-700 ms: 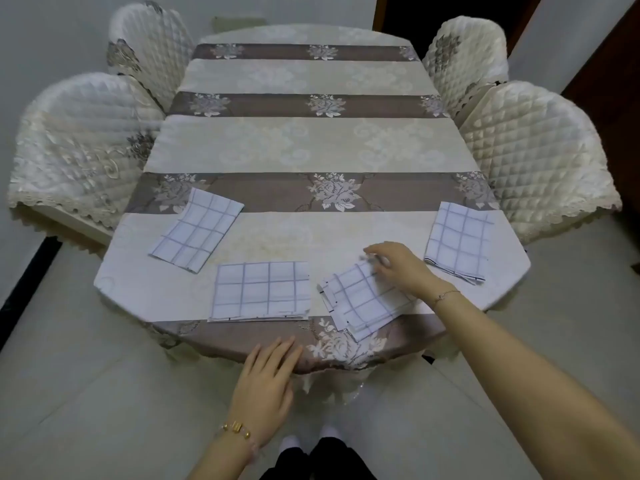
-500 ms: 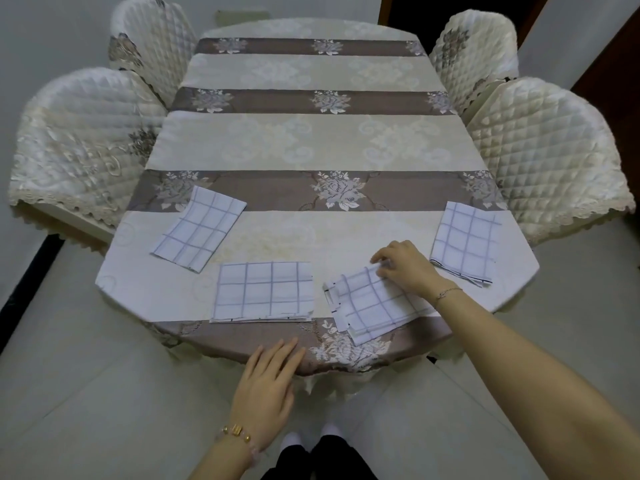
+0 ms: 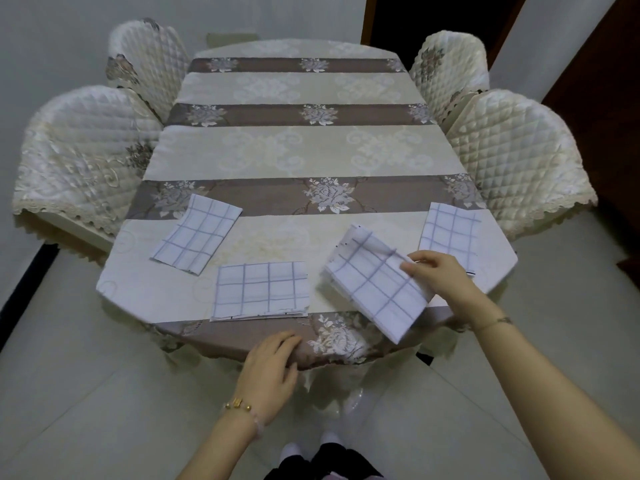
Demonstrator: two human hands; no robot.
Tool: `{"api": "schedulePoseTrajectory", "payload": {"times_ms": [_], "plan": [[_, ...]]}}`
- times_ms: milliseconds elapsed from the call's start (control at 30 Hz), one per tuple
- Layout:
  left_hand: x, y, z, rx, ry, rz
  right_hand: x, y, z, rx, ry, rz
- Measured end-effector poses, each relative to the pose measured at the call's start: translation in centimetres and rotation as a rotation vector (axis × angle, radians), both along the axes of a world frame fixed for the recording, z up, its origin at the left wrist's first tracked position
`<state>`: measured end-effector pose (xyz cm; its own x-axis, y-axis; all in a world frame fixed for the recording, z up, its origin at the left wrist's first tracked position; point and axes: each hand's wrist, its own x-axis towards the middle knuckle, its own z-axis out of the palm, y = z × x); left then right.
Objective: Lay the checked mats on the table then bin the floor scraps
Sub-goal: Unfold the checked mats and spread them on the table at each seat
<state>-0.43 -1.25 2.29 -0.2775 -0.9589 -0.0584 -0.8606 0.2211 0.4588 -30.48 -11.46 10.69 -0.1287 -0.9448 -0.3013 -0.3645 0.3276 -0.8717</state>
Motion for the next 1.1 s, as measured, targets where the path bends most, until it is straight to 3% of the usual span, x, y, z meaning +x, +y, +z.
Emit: {"api": "schedulePoseTrajectory", "payload": {"times_ms": [133,233,300,367,433,500,633,700,867,1100], "plan": [[-2.1,-0.8,4.2,0.252,0.601,0.265,1.4,2.4,0.2,0.015,-0.192,-0.093],[-3.8,-2.0,7.4,0.56,1.069,0.423,3.1,3.9,-0.3,0.046,-0.307,-0.144],[-4.6,-2.6,8.4,0.731,1.281,0.461,4.5,5.0,-0.5,0.063,-0.386,-0.149],[-5.2,-2.8,8.6,0.774,1.387,0.51,5.8,6.0,-0.5,0.078,-0.443,-0.143],[-5.8,-2.9,8.6,0.683,1.358,0.59,6.9,6.8,-0.5,0.104,-0.421,-0.133],[-6.0,-2.9,8.6,0.552,1.268,0.635,7.7,7.2,-0.7,0.098,-0.279,-0.159],[-5.3,-2.7,9.1,0.349,1.12,0.576,9.5,8.4,-0.3,-0.15,0.018,-0.136],[-5.1,-2.5,9.2,0.345,1.092,0.535,10.6,8.9,0.4,-0.167,-0.061,-0.021],[-5.4,-2.2,9.9,0.552,1.299,0.444,12.4,8.6,1.7,-0.063,-0.382,0.029],[-5.1,-1.8,9.7,0.395,1.118,0.393,11.6,8.6,1.5,0.043,-0.481,-0.068]]}}
